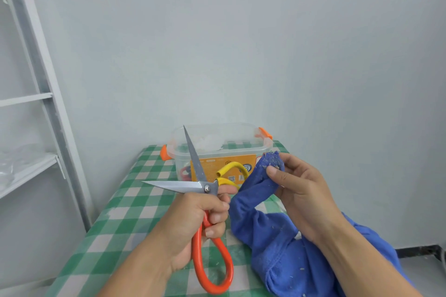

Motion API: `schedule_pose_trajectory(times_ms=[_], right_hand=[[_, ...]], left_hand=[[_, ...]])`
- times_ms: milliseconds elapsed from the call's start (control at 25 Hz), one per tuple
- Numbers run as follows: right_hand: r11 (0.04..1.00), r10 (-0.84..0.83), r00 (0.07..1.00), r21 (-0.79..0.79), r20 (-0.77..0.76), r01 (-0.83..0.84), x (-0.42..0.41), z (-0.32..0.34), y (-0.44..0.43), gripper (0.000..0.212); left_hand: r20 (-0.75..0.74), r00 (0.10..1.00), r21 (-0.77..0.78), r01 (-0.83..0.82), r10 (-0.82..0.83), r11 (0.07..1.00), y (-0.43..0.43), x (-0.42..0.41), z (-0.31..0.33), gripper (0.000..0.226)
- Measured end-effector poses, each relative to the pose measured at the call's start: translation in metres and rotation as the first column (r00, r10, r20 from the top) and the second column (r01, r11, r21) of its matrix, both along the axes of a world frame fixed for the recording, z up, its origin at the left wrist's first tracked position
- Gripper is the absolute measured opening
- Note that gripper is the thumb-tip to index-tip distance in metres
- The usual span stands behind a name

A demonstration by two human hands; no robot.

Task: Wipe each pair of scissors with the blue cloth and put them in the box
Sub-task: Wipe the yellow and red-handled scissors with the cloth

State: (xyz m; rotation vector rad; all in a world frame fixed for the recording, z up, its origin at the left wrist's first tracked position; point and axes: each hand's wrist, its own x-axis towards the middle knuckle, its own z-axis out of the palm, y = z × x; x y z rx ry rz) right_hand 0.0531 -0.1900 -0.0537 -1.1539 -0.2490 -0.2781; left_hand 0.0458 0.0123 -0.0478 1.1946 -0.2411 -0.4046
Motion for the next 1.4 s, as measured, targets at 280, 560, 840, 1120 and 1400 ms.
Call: schedule_pose_trajectory(times_ms=[280, 560, 840, 1120, 1400], right_hand=[[0.999, -0.019, 1.000, -0.028, 0.017, 0.019, -0.001, -0.002, 0.002, 0.018], [0.972, 0.098, 0.995, -0.216, 0.000, -0.096, -0.003, -0.005, 0.006, 0.025], [0.948, 0.098, 0.992, -0.312, 0.080, -0.068, -0.006, -0.007, 0.014, 0.022], [0.941, 0.119, 0.985, -0.330, 0.123, -0.073, -0.013, -0.006, 0.015, 0.015], [0.938, 0.149, 0.986, -0.325, 0.069, -0.119, -0.008, -0.008, 0.015, 0.007]], left_hand=[[-0.022, 1.000, 0.058, -0.019, 0.020, 0.998, 0.001, 0.000, -0.003, 0.031], [0.072, 0.982, 0.093, -0.179, 0.173, 0.979, -0.006, 0.000, -0.001, 0.015], [0.112, 0.982, 0.058, -0.161, 0.153, 0.985, -0.008, -0.003, -0.001, 0.026], [0.059, 0.977, 0.057, -0.209, 0.206, 0.976, -0.011, -0.006, 0.003, 0.013], [0.108, 0.977, 0.076, -0.190, 0.181, 0.979, -0.010, -0.005, 0.001, 0.019]])
